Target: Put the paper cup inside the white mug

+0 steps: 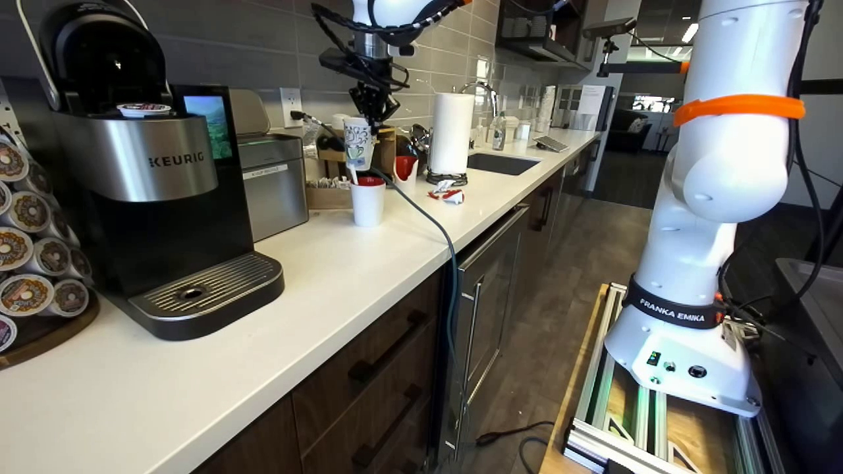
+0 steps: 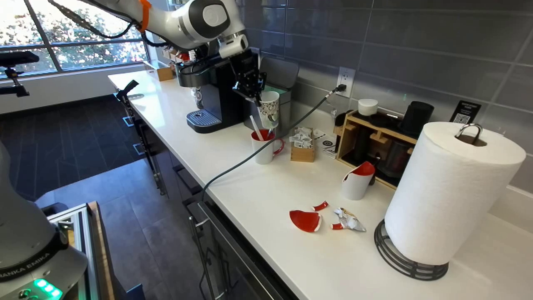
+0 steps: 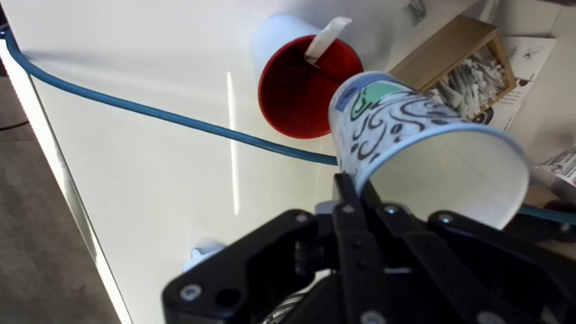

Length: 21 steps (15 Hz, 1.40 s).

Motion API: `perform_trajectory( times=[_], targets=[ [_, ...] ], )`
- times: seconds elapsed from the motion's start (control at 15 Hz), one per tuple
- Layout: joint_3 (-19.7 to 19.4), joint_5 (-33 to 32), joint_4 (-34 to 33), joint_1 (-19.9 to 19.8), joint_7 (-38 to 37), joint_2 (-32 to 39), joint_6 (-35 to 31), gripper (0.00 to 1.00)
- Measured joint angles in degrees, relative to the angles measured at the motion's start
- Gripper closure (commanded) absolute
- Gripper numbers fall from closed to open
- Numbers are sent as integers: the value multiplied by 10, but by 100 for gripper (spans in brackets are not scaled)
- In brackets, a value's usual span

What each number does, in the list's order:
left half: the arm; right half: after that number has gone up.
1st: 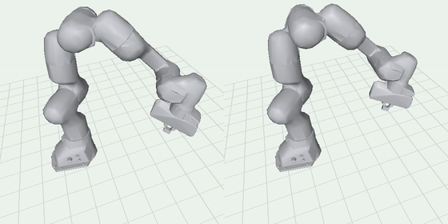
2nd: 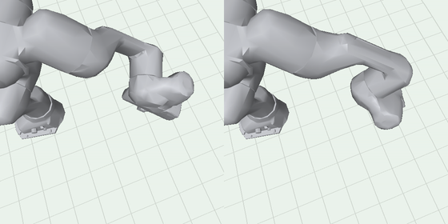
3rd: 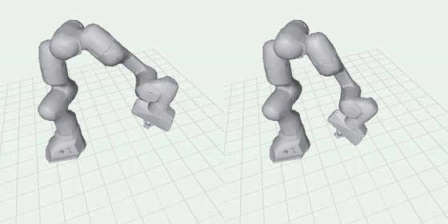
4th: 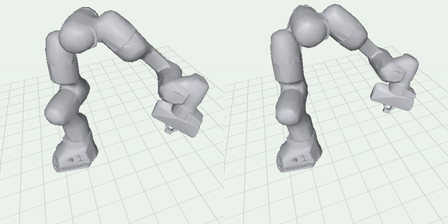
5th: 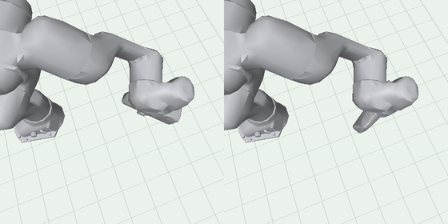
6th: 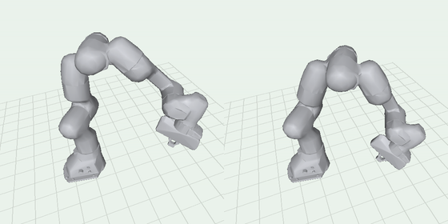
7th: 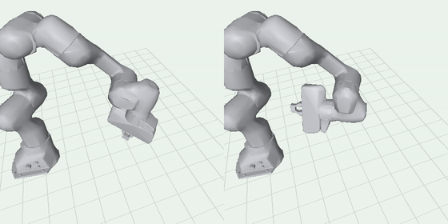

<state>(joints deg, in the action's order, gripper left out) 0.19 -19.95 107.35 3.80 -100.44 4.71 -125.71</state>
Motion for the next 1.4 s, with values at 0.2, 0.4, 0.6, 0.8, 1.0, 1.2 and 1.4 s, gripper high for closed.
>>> perform_trajectory(
  times=[0.2, 0.4, 0.6, 0.8, 1.0, 1.2, 1.4],
  targets=[
    [0, -13, 34, -1, -21, -30, -42, 99],
    [0, -32, 69, -5, -49, -64, -66, 99],
    [1, -42, 101, -11, -52, -92, -56, 99],
    [8, -45, 122, -18, -52, -107, -28, 99],
    [19, -46, 132, -19, -52, -106, -21, 99],
    [31, -46, 133, -19, -52, -100, -22, 99],
    [36, -46, 129, -19, -52, -92, -22, 99]
  ],
)
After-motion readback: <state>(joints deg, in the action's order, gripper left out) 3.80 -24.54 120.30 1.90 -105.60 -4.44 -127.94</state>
